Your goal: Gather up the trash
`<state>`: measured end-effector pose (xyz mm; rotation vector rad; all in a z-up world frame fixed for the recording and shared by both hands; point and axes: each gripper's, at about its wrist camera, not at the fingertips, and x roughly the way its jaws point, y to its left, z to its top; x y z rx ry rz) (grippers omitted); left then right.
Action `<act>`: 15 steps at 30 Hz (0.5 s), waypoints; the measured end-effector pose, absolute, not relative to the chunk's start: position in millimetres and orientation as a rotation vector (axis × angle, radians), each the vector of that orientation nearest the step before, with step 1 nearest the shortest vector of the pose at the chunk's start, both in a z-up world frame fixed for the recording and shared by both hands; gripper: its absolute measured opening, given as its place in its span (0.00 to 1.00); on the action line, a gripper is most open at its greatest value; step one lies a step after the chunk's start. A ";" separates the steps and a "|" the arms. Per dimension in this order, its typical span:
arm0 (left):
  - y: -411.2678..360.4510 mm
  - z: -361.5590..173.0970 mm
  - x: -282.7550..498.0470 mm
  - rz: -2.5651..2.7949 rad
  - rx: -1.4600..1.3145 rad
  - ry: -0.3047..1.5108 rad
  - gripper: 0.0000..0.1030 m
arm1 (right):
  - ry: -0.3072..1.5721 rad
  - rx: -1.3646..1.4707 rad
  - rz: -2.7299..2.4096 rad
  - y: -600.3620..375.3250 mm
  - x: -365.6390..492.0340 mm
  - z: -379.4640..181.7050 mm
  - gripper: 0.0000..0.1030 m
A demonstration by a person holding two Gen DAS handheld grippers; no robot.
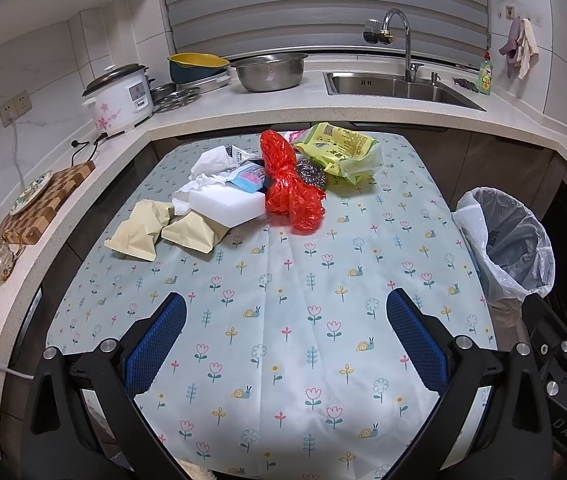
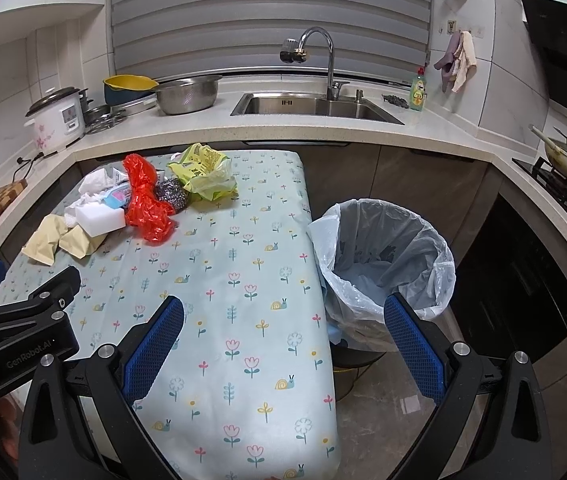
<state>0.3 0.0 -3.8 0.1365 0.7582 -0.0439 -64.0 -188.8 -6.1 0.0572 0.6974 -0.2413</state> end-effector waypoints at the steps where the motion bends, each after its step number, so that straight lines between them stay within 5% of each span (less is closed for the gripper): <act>1: -0.1 -3.8 0.4 -0.044 0.137 0.758 0.93 | 0.697 0.056 -0.240 -188.7 -64.1 -6.2 0.93; 15: 0.3 -3.5 0.1 -0.042 0.135 0.758 0.93 | 0.694 0.050 -0.236 -186.5 -64.9 -5.6 0.93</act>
